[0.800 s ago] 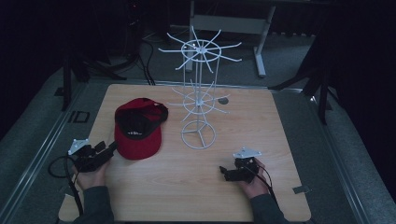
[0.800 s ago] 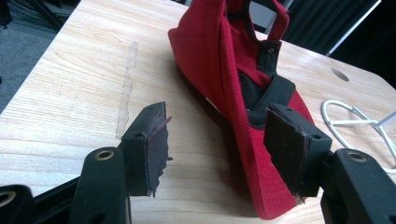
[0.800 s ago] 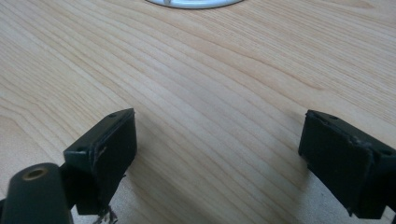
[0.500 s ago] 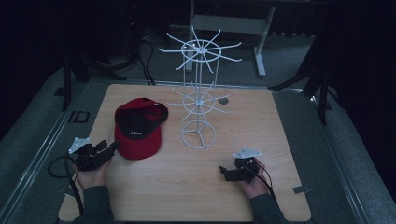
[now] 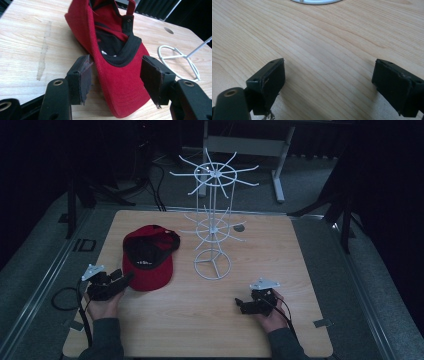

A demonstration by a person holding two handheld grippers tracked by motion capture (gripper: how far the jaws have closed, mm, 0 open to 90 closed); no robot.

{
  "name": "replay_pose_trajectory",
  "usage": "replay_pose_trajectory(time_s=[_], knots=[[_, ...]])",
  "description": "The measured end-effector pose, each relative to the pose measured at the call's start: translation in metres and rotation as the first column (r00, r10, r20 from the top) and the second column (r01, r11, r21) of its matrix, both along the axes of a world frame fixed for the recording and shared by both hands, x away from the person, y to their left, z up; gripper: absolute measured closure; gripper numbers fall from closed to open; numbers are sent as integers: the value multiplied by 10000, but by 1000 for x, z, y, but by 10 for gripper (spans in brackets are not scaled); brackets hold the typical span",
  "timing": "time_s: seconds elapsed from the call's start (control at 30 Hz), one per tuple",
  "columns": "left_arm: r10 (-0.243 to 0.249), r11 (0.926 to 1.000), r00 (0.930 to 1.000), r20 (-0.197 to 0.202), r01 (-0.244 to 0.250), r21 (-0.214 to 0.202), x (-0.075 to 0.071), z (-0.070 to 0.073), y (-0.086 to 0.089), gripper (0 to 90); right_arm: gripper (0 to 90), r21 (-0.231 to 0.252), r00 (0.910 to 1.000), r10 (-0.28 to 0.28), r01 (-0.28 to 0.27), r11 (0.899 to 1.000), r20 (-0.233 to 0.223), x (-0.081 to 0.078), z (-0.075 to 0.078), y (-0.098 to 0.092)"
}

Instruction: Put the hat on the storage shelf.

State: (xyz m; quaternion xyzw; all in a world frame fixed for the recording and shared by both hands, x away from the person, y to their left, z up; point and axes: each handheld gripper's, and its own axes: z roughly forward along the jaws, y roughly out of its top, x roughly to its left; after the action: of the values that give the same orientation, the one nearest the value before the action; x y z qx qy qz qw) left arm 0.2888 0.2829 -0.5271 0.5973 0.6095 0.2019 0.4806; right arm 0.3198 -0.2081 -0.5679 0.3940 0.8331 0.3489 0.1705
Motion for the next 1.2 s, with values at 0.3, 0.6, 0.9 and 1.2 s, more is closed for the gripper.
replay_pose_trajectory(time_s=[0.3,0.6,0.9,1.2], knots=[[-357,9994,9973,-641,355,-41,9,-12,-8,424,113,6,10000,-2,2,10000,-20,0,0,0],[-644,9974,9902,-1243,598,-399,16,-23,-9,456,113,6,10000,4,-4,10000,-15,0,0,0],[-1195,9925,9787,-1671,1138,-437,24,-27,-11,554,112,11,10000,5,-5,10000,-15,0,0,0],[-1927,9798,9593,-2062,1768,-935,32,-31,-4,687,112,11,10000,5,-5,10000,-15,0,0,0]])
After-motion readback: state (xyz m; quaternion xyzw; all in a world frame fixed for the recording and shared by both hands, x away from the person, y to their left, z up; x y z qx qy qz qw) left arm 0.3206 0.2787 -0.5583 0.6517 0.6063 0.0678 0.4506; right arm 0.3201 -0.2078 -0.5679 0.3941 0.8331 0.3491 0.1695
